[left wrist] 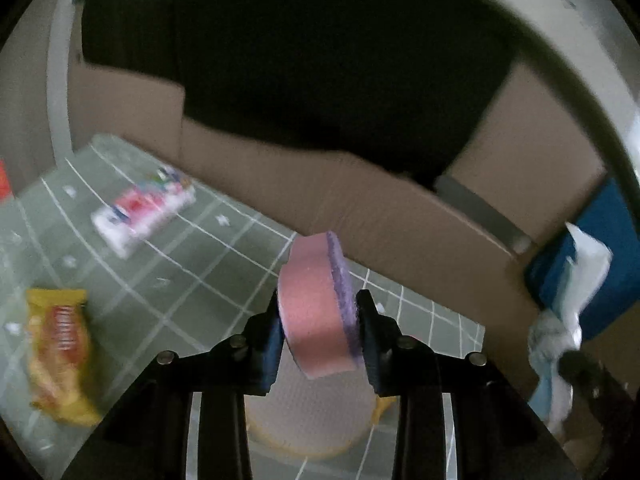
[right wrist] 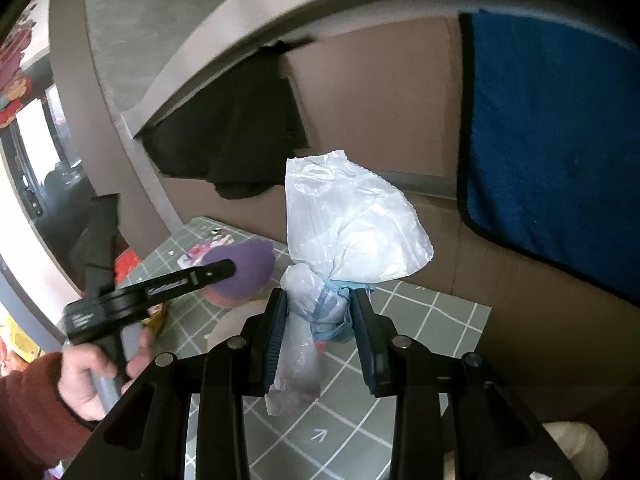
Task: Collect trash
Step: 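Grasp the pink-purple sponge with the left tool while the right tool holds the white bag, then carry the sponge and white bag into the bin and open both tools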
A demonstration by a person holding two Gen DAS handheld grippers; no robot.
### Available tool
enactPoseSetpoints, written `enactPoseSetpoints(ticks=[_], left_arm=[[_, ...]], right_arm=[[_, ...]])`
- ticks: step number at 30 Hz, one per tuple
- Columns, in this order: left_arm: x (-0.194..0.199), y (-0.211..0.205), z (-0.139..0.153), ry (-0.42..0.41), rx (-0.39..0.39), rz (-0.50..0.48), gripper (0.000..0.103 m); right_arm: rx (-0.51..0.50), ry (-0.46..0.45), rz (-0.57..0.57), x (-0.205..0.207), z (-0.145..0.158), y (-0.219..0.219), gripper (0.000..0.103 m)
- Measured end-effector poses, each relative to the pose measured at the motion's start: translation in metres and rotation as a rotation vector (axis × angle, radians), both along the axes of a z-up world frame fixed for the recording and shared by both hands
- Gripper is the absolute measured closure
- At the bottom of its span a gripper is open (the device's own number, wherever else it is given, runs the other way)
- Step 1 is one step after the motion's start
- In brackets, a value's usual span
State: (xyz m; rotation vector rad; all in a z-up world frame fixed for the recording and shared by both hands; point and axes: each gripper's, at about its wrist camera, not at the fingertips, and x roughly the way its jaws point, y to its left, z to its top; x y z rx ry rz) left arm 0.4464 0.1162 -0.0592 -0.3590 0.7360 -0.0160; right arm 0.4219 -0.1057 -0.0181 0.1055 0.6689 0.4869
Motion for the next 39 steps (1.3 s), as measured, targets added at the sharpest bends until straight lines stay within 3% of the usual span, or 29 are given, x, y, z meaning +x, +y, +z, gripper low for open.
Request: enactPoseSetpoints(ticks=[7, 15, 19, 27, 39], left_arm=[[-0.075, -0.006, 0.047, -0.135, 0.165, -0.031, 0.07], [-0.149, -0.023, 0.076, -0.252, 0.23, -0.048, 0.07], [-0.178, -0.041, 0.082, -0.297, 0.229, -0.078, 0.07], [-0.202, -0.088, 0.083, -0.308, 0.205, -0.156, 0.072], [-0.205, -0.168, 0.067, -0.297, 0.172, -0.337, 0.072]], right_arm=[[-0.024, -0.063, 0.029, -0.047, 0.02, 0.016, 0.073], [-0.043, -0.142, 0.038, -0.107, 0.035, 0.018, 0.073], [-0.049, -0.179, 0.019, -0.132, 0.041, 0.007, 0.073], [-0.075, -0.221, -0.053, -0.176, 0.045, -0.032, 0.073], [-0.061, -0.186, -0.2, -0.197, 0.027, -0.109, 0.073]])
